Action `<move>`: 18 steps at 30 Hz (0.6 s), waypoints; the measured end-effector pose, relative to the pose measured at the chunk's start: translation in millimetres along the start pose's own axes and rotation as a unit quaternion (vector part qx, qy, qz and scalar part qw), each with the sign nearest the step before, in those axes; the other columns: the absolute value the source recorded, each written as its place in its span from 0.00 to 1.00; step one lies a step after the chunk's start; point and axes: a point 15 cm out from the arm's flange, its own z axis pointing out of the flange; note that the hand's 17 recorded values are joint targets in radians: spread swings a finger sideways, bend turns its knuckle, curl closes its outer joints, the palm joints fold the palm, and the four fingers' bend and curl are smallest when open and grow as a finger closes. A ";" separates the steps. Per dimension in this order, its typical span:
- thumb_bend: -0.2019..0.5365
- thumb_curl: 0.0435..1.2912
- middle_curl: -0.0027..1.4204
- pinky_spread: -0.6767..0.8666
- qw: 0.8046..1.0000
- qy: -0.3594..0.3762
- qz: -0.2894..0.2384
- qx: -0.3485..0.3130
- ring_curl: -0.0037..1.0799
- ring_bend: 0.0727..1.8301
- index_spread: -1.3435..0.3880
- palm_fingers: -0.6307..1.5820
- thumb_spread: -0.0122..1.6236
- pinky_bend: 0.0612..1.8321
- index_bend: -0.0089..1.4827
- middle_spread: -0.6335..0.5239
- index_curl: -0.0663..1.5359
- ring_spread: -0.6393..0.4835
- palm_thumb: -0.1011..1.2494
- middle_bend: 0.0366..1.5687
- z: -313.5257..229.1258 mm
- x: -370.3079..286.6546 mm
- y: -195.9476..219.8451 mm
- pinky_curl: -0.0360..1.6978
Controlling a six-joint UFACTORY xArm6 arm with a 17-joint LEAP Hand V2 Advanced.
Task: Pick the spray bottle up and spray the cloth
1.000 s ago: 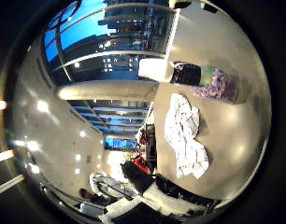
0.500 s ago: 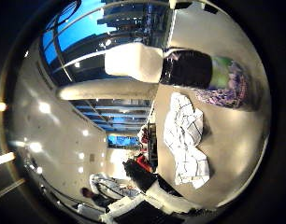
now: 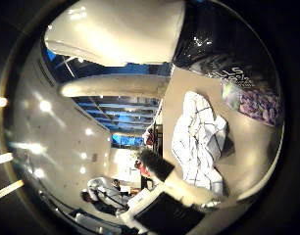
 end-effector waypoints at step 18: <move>0.25 0.22 0.59 0.22 0.999 -0.011 0.010 0.041 0.61 0.63 0.49 0.79 0.60 0.58 0.46 0.32 0.48 0.33 0.59 0.61 -12.2 2.3 -28.4 0.41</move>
